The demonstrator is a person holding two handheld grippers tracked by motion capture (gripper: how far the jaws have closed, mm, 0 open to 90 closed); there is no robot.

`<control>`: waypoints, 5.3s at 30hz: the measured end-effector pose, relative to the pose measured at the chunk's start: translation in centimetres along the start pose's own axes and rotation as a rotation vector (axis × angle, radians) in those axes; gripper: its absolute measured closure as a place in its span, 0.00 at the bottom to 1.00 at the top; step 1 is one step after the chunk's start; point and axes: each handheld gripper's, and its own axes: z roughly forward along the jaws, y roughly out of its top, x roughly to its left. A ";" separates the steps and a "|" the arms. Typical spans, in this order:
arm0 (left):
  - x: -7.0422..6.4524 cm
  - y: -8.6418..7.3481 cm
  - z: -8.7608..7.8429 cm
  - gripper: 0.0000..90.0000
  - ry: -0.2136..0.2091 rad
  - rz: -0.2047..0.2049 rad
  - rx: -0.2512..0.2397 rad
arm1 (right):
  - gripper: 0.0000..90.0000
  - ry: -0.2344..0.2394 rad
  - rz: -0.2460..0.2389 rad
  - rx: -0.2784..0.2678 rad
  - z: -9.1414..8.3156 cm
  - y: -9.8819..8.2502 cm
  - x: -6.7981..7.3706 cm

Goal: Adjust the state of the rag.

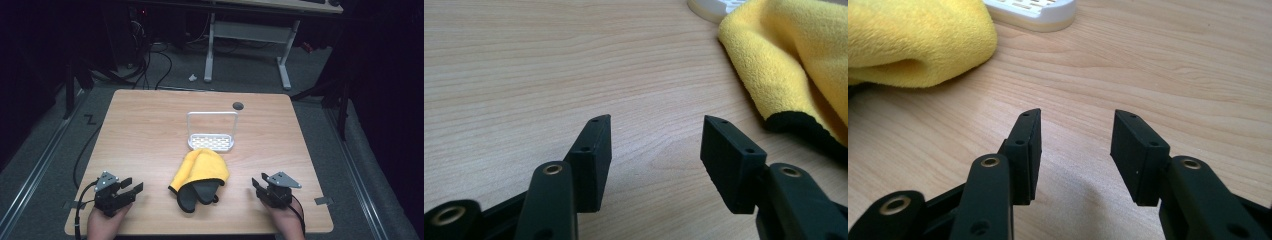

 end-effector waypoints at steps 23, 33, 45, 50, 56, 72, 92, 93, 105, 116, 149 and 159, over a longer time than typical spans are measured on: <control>-0.2 -0.1 0.2 0.50 -0.014 -0.003 0.003 | 0.63 -0.007 0.023 0.027 0.2 -0.4 -0.5; -0.7 0.0 0.2 0.50 -0.026 0.013 0.002 | 0.63 -0.005 0.017 0.027 0.2 -0.5 -0.4; -3.5 0.4 0.6 0.47 -0.085 0.085 0.003 | 0.62 0.009 0.010 0.029 0.2 -0.4 0.0; -5.2 0.4 1.0 0.45 -0.127 0.134 0.009 | 0.65 0.015 0.006 0.025 0.2 -0.2 0.3; -7.6 0.3 1.5 0.41 -0.196 0.178 0.018 | 0.64 0.048 -0.020 0.016 -0.1 0.1 1.3; -11.3 0.1 4.5 0.51 -0.250 0.164 0.059 | 0.53 0.218 -0.160 0.023 -0.1 0.7 7.9; -10.8 1.1 4.4 0.95 -0.343 0.119 0.075 | 0.66 0.301 -0.201 0.111 2.9 1.3 11.9; -10.9 1.2 4.4 0.95 -0.350 0.119 0.077 | 0.69 0.301 -0.202 0.112 2.9 1.3 12.0; -9.6 1.3 3.3 0.96 -0.330 0.108 0.039 | 0.93 0.256 -0.219 0.112 1.7 1.0 12.0; -6.3 1.8 2.1 0.95 -0.266 0.033 -0.002 | 0.93 0.224 -0.188 0.099 0.8 0.7 9.8; -6.0 0.1 2.6 0.76 -0.219 0.067 0.159 | 0.87 -0.012 -0.047 0.142 -0.8 -1.4 0.2; -6.2 0.5 2.2 0.58 -0.201 0.082 0.115 | 0.69 0.016 -0.020 0.091 -1.4 -0.8 0.5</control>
